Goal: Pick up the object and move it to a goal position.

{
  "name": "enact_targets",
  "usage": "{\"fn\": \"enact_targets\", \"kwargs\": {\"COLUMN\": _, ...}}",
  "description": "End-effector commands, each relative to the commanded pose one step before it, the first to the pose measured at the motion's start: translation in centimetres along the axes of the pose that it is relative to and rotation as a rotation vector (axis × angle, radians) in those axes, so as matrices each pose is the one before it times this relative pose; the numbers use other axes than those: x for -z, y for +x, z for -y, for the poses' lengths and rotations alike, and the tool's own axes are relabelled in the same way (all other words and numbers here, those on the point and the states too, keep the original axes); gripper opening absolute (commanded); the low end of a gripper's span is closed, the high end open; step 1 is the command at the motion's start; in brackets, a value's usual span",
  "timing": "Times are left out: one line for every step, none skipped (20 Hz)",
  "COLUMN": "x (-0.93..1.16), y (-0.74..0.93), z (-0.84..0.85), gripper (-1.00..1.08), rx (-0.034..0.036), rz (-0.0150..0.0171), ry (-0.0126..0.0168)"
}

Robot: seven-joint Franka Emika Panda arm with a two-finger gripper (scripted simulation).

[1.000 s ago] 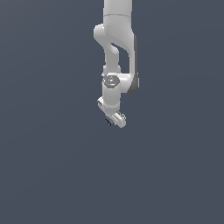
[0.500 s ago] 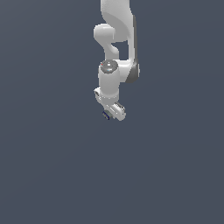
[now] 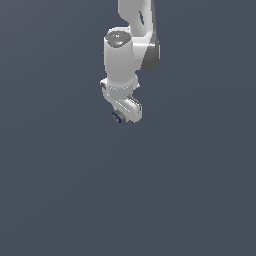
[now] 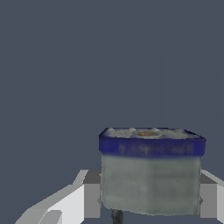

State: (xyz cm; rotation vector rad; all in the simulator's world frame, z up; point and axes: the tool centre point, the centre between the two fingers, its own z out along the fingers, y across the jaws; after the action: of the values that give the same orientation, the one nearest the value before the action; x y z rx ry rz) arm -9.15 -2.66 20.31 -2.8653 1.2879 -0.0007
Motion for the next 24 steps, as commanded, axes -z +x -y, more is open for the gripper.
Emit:
{"fn": "enact_targets", "kwargs": {"x": 2.645, "y": 0.288, "z": -0.269, "gripper": -1.0, "rx": -0.00043, "rz": -0.00045, "ry": -0.00101}}
{"fn": "enact_targets", "kwargs": {"x": 1.025, "y": 0.122, "z": -0.082, "gripper": -1.0, "rx": 0.0, "rz": 0.0, "ry": 0.0}}
{"fn": "enact_targets", "kwargs": {"x": 1.021, "y": 0.124, "z": -0.082, "gripper": -1.0, "rx": -0.00034, "rz": -0.00042, "ry": -0.00043}}
{"fn": "enact_targets", "kwargs": {"x": 1.019, "y": 0.121, "z": -0.078, "gripper": -1.0, "rx": 0.0, "rz": 0.0, "ry": 0.0}}
{"fn": "enact_targets", "kwargs": {"x": 1.017, "y": 0.121, "z": -0.076, "gripper": -1.0, "rx": 0.0, "rz": 0.0, "ry": 0.0}}
{"fn": "enact_targets", "kwargs": {"x": 1.016, "y": 0.122, "z": -0.074, "gripper": -1.0, "rx": 0.0, "rz": 0.0, "ry": 0.0}}
{"fn": "enact_targets", "kwargs": {"x": 1.015, "y": 0.122, "z": -0.072, "gripper": -1.0, "rx": 0.0, "rz": 0.0, "ry": 0.0}}
{"fn": "enact_targets", "kwargs": {"x": 1.014, "y": 0.122, "z": -0.07, "gripper": -1.0, "rx": 0.0, "rz": 0.0, "ry": 0.0}}
{"fn": "enact_targets", "kwargs": {"x": 1.014, "y": 0.123, "z": -0.068, "gripper": -1.0, "rx": 0.0, "rz": 0.0, "ry": 0.0}}
{"fn": "enact_targets", "kwargs": {"x": 1.014, "y": 0.124, "z": -0.066, "gripper": -1.0, "rx": 0.0, "rz": 0.0, "ry": 0.0}}
{"fn": "enact_targets", "kwargs": {"x": 1.014, "y": 0.125, "z": -0.063, "gripper": -1.0, "rx": 0.0, "rz": 0.0, "ry": 0.0}}
{"fn": "enact_targets", "kwargs": {"x": 1.014, "y": 0.126, "z": -0.061, "gripper": -1.0, "rx": 0.0, "rz": 0.0, "ry": 0.0}}
{"fn": "enact_targets", "kwargs": {"x": 1.014, "y": 0.128, "z": -0.058, "gripper": -1.0, "rx": 0.0, "rz": 0.0, "ry": 0.0}}
{"fn": "enact_targets", "kwargs": {"x": 1.014, "y": 0.129, "z": -0.056, "gripper": -1.0, "rx": 0.0, "rz": 0.0, "ry": 0.0}}
{"fn": "enact_targets", "kwargs": {"x": 1.01, "y": 0.116, "z": -0.033, "gripper": -1.0, "rx": 0.00064, "rz": 0.00022, "ry": 0.00013}}
{"fn": "enact_targets", "kwargs": {"x": 1.013, "y": 0.133, "z": -0.05, "gripper": -1.0, "rx": 0.0, "rz": 0.0, "ry": 0.0}}
{"fn": "enact_targets", "kwargs": {"x": 1.012, "y": 0.136, "z": -0.047, "gripper": -1.0, "rx": 0.0, "rz": 0.0, "ry": 0.0}}
{"fn": "enact_targets", "kwargs": {"x": 1.001, "y": 0.127, "z": -0.032, "gripper": -1.0, "rx": 0.00058, "rz": 0.00027, "ry": 0.00027}}
{"fn": "enact_targets", "kwargs": {"x": 0.954, "y": 0.134, "z": -0.038, "gripper": -1.0, "rx": 0.0, "rz": 0.0, "ry": 0.0}}
{"fn": "enact_targets", "kwargs": {"x": 0.9, "y": 0.129, "z": -0.033, "gripper": -1.0, "rx": 0.0, "rz": 0.0, "ry": 0.0}}
{"fn": "enact_targets", "kwargs": {"x": 0.845, "y": 0.111, "z": -0.014, "gripper": -1.0, "rx": 0.00061, "rz": 0.00022, "ry": 0.00022}}
{"fn": "enact_targets", "kwargs": {"x": 0.792, "y": 0.119, "z": -0.025, "gripper": -1.0, "rx": 0.0, "rz": 0.0, "ry": 0.0}}
{"fn": "enact_targets", "kwargs": {"x": 0.74, "y": 0.114, "z": -0.021, "gripper": -1.0, "rx": 0.0, "rz": 0.0, "ry": 0.0}}
{"fn": "enact_targets", "kwargs": {"x": 0.687, "y": 0.094, "z": 0.0, "gripper": -1.0, "rx": 0.00064, "rz": 0.00019, "ry": 0.0002}}
